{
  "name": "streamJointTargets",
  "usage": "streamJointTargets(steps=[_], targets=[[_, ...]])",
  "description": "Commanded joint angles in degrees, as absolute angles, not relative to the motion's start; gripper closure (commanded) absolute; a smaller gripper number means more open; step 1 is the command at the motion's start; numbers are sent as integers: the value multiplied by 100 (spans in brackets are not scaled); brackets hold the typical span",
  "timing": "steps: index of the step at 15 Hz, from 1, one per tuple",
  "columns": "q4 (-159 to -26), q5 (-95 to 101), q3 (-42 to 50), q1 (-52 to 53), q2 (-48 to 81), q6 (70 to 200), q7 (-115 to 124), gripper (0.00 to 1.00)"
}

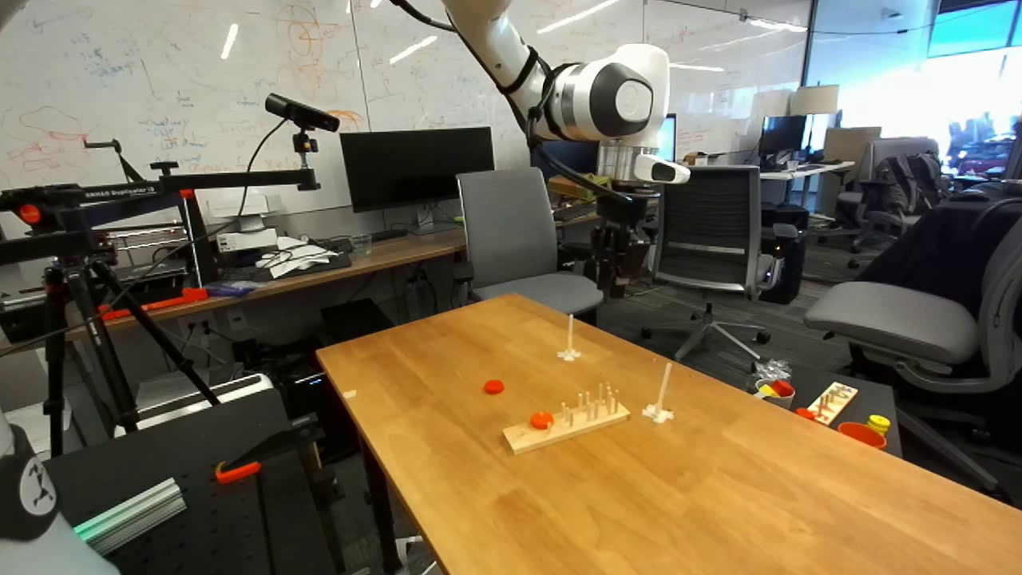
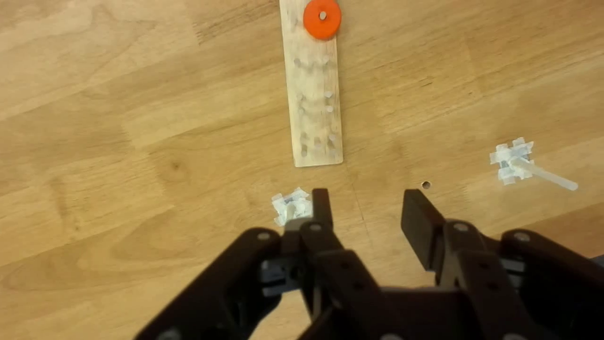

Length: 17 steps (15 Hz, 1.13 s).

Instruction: Pick up the orange ring on the right and place it on the wooden stand

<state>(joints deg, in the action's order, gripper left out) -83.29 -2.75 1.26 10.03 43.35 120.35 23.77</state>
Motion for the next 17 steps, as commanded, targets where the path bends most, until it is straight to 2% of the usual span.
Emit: streamJointTargets(steps=[1, 2, 3, 17], targets=[[-8109, -281, 69, 1062, 4415, 12010, 2410, 80], [-8095, -279, 61, 1082, 4414, 12021, 2417, 80], [-8272, -269, 85, 1048, 4348, 12016, 2383, 55], [-8253, -267, 76, 1077, 4349, 12020, 2384, 55]])
